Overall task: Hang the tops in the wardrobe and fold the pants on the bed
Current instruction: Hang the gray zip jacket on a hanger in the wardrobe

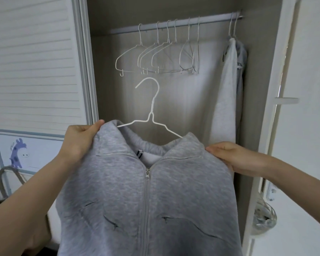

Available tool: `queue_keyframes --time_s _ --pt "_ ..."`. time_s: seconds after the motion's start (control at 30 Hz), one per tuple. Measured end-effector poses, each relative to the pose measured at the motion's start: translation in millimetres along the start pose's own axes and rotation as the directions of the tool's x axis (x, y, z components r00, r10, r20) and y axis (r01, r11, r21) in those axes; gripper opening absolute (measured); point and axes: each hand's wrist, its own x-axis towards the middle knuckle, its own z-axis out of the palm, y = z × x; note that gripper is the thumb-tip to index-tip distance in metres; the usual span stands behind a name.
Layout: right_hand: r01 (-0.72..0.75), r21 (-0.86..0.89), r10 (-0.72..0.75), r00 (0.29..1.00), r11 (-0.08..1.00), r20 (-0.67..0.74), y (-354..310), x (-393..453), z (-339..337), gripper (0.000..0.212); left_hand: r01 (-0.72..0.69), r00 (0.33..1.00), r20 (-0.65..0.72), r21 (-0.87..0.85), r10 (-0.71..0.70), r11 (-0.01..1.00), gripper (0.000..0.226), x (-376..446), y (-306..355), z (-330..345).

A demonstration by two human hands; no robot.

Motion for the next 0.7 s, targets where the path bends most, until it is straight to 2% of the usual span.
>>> queue_keyframes --time_s 0.07,0.13,0.2,0.3,0.33,0.4,0.47,0.53,0.57,0.63,0.7 --pt "-0.028 0.149 0.022 0.999 0.988 0.044 1.9 -1.9 2.6 0.071 -0.003 1.0 -0.001 -0.036 0.003 0.999 0.059 -1.1 1.6 -3.0" --pt "-0.107 0.292 0.069 0.988 0.951 0.138 2.6 -5.5 9.0 0.064 -0.003 1.0 -0.011 -0.085 0.002 0.996 0.046 -1.8 3.6 -5.9" --pt "-0.195 0.372 0.124 0.971 0.908 0.205 4.5 -7.4 15.3 0.068 0.0 1.0 -0.009 -0.084 -0.001 0.996 0.044 0.0 2.9 -8.6" --pt "-0.233 0.284 0.185 0.965 0.93 0.185 8.2 -3.4 25.0 0.087 -0.002 1.0 -0.015 -0.038 0.001 0.999 0.049 3.4 -0.6 -13.0" --pt "-0.231 0.251 0.195 0.968 0.94 0.157 4.5 -3.7 28.5 0.087 -0.014 1.0 -0.015 -0.011 0.013 1.0 0.049 5.5 -2.5 -14.4" --pt "-0.16 0.088 0.156 0.986 0.983 0.055 -5.8 -3.6 27.8 0.069 -0.073 0.997 0.006 0.049 0.073 0.996 0.056 7.6 -6.3 -16.4" --pt "-0.042 -0.193 0.013 0.989 0.98 -0.148 -20.8 -2.3 19.5 0.047 -0.184 0.983 0.02 0.209 0.184 0.961 0.068 5.3 -8.5 -17.4" --pt "0.05 -0.45 -0.204 0.932 0.892 -0.301 -31.4 -0.9 9.3 0.024 -0.296 0.947 0.016 0.434 0.321 0.851 0.067 -1.0 -7.6 -15.7" --pt "0.078 -0.543 -0.297 0.896 0.836 -0.329 -34.5 -1.2 9.1 0.015 -0.317 0.933 -0.001 0.473 0.361 0.822 0.066 -3.0 -7.3 -14.5" --pt "0.075 -0.678 -0.386 0.865 0.732 -0.32 -36.3 -3.1 17.2 0.009 -0.267 0.945 -0.076 0.379 0.318 0.886 0.068 0.8 -8.6 -12.9" --pt "0.018 -0.747 -0.3 0.922 0.665 -0.244 -32.6 -5.7 25.1 0.015 -0.16 0.976 -0.123 0.172 0.182 0.972 0.07 7.2 -9.5 -10.9"
